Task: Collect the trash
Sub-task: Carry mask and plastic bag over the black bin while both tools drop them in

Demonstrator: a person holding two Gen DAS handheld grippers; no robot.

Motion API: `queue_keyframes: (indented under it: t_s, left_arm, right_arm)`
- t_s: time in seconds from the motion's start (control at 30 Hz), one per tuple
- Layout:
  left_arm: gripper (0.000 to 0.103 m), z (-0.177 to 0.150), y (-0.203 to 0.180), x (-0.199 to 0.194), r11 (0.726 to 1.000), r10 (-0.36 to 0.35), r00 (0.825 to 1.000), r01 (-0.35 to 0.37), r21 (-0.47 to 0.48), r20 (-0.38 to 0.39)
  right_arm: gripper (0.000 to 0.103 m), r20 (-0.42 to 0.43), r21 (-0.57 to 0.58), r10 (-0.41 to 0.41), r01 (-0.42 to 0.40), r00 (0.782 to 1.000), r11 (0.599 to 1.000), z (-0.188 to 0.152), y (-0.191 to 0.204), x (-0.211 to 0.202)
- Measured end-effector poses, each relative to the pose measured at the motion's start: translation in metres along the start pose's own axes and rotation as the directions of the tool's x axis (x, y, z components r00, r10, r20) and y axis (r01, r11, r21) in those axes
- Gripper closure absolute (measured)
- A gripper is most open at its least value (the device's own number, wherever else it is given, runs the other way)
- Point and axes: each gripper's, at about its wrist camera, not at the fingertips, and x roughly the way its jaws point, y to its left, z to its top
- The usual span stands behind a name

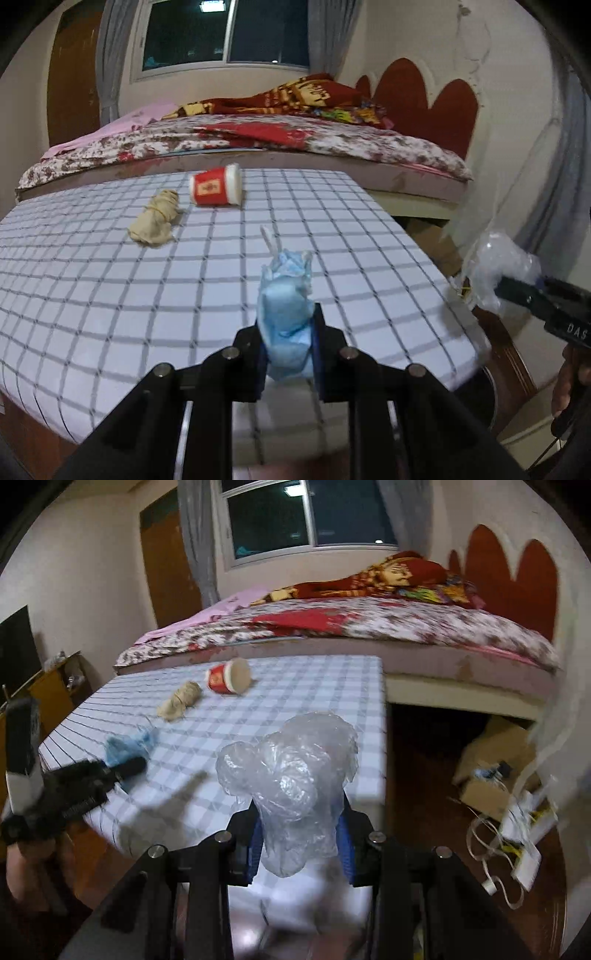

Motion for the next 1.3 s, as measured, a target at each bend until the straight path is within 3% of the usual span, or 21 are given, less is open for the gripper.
queue_keyframes:
  t_s: [0.4,1.0,1.3]
  left_arm:
    - [0.082,-0.031,-0.067,-0.016,0.995,-0.073,0.997,0.074,0.065,-0.026]
    - [0.082,-0.058,-0.167,-0.012,0.951,-0.195,0.975,0.215,0.221,-0.109]
    - [0.082,-0.082,-0.205,-0.002,0.926,-0.246,0.949,0.291,0.242,-0.199]
  right_arm:
    - [0.067,0.043,0.074,-0.091,0.087,0.995,0.993,-0.041,-0.046,-0.069]
    - [0.067,0.015,0.119,-0.175,0.172,0.984,0.978,-0.076,-0.096,-0.088]
    - [0.067,-0.083,0.126,-0.21,0.219,0.974,0.968,-0.099,-0.118,-0.074]
